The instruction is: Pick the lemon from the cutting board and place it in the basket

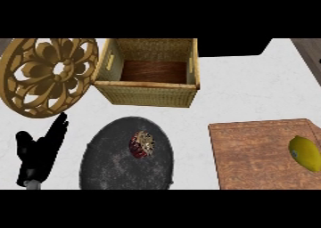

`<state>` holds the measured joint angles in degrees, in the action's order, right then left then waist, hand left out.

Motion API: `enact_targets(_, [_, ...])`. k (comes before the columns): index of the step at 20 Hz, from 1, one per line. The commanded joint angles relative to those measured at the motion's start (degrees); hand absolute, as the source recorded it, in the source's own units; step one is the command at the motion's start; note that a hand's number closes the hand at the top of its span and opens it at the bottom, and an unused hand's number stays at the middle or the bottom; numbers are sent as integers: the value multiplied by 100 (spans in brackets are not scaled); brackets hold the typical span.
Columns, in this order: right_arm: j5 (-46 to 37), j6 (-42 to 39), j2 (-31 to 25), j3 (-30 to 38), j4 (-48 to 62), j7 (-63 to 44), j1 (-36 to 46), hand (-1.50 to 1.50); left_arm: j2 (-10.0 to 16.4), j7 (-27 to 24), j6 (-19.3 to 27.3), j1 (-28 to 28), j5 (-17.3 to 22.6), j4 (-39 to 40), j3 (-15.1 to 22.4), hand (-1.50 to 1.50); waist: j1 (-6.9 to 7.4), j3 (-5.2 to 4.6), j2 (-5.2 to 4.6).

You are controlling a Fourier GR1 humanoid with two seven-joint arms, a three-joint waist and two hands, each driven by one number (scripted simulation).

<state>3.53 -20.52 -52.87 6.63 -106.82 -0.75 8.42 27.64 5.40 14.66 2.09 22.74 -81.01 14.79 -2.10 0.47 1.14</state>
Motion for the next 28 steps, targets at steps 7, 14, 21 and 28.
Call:
enact_targets(7, [844,-2346,-2422,1189,520,-312,213,-150,-188,479,46,234,1,219,196,0,29,-61,-91])
enact_targets(14, [605,-3606,-3102,1576,1030,236,-41,-150,-177,450,-76,364,13,127,118,0,103,-45,-101])
enact_targets(21, [-57,-3752,-2734,1729,1011,805,-389,-150,-137,347,-224,611,-110,212,140,0,106,-37,-98])
enact_targets(28, [-357,-3250,-1968,1536,709,741,-686,-150,-71,399,-403,649,-84,151,43,0,167,-41,-105])
